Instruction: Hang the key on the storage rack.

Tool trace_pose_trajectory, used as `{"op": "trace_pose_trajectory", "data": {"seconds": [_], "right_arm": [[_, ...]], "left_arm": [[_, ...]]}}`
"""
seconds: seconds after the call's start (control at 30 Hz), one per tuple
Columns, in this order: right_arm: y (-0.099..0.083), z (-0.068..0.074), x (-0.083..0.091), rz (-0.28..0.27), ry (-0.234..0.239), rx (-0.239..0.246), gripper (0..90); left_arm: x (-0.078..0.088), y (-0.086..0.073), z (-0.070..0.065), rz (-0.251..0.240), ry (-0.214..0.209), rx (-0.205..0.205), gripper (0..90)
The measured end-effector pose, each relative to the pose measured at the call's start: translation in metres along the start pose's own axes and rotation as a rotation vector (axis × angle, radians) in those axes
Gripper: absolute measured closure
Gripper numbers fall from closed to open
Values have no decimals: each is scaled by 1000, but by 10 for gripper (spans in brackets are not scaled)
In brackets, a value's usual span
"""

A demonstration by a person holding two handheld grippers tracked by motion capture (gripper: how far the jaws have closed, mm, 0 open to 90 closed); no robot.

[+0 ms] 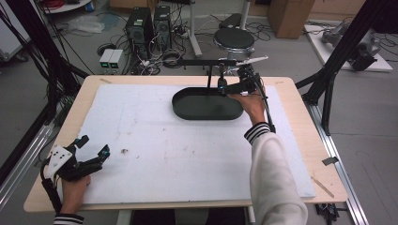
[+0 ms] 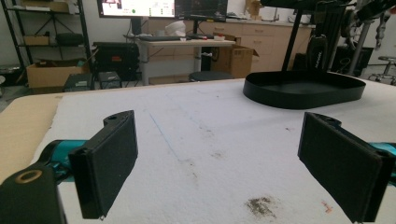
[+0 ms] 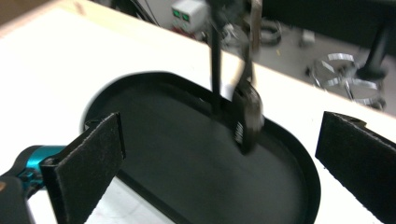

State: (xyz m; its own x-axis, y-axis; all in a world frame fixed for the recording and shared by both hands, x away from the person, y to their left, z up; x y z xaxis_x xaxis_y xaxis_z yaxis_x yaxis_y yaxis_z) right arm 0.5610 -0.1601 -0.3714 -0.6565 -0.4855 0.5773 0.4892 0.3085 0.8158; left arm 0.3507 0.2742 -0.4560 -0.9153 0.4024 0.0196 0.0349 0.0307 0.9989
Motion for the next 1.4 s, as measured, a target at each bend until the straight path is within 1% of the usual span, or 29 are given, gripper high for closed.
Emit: {"op": "trace_pose_trajectory", "data": {"seconds": [0.03, 0.07, 0.1, 0.13, 0.17, 0.2, 0.23, 0.27, 0.3, 0.37, 0.43, 0.53, 0.6, 0.67, 0.7, 0.73, 0.77, 0.8, 0.87, 0.97, 1.07, 1.13, 1.2, 1.27, 1.3, 1.37, 1.4], "right_arm": [[2, 3, 6, -28, 11, 8, 4], [5, 6, 14, -85, 15, 20, 4], [4, 9, 21, -116, 22, 29, 4], [3, 11, 26, -130, 37, 28, 4], [0, 13, 33, -153, 66, 22, 4], [-3, 15, 40, -174, 85, 28, 4], [-7, 16, 48, -201, 91, 37, 4], [-12, 18, 55, -218, 103, 36, 4], [-18, 18, 62, -235, 112, 48, 4], [-31, 19, 77, -264, 118, 55, 4], [-43, 18, 92, -307, 131, 64, 4], [-62, 15, 114, -376, 136, 74, 4], [-73, 14, 122, -402, 139, 78, 4], [-85, 13, 128, -411, 134, 73, 4], [-90, 13, 131, -434, 137, 73, 4], [-95, 13, 134, -450, 145, 67, 4], [-101, 13, 135, -466, 143, 70, 4], [-108, 13, 136, -471, 138, 64, 4], [-124, 12, 134, -473, 122, 66, 4], [-146, 8, 131, -497, 100, 19, 4], [-163, 2, 130, -529, 54, 2, 4], [-172, -1, 129, -542, 30, -3, 4], [-178, -2, 126, -547, 9, 5, 4], [-181, -1, 125, -569, 7, 6, 4], [-182, 1, 124, -577, 18, 9, 3], [-185, 2, 119, -572, 25, 9, 3], [-188, 4, 115, -561, 31, 15, 4]], "left_arm": [[0, 0, 0, 1, 2, -1, 125], [0, 0, 0, 1, 2, -2, 125], [0, 0, 0, 0, 2, -4, 125], [0, 0, 0, -1, 2, -7, 125], [0, 0, -1, -2, 3, -8, 125], [0, 0, -1, 0, 4, -9, 125], [0, 0, 0, 0, 4, -9, 125], [0, 0, -1, 0, 3, -9, 125], [0, 0, 0, -3, 5, -9, 125], [0, 0, 0, -1, 4, -9, 125], [0, 0, -1, -2, 4, -10, 125], [1, 0, -1, -7, 4, -12, 125], [1, 0, -1, -7, 4, -15, 125], [1, 0, -2, -8, 4, -18, 125], [1, 0, -1, -6, 6, -19, 125], [1, 0, -1, -7, 6, -19, 125], [1, 0, -1, -7, 7, -18, 125], [1, 0, -1, -7, 7, -19, 125], [1, 0, -1, -8, 8, -22, 125], [1, 1, -2, -10, 7, -23, 125], [1, 1, -2, -13, 7, -24, 125], [1, 1, -2, -14, 9, -27, 125], [1, 1, -2, -11, 9, -30, 125], [1, 1, -2, -12, 10, -30, 125], [1, 1, -2, -11, 9, -32, 125], [1, 1, -3, -12, 9, -33, 125], [1, 1, -3, -12, 10, -33, 125]]}}
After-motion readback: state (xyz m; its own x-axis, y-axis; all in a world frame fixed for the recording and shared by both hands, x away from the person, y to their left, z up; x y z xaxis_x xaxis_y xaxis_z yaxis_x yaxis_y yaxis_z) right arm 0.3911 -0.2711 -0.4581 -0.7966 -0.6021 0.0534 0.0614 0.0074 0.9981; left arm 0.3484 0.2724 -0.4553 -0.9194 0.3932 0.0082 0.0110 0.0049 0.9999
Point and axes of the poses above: each handheld gripper's, and its own axes: x roughly backward along the jaws, y roughly out of its top, z roughly to its left, the point moved 10 cm from there along -x, roughly forward along the jaws, and after that the axes turned 1 degree about -z, right-handed, at the moved point
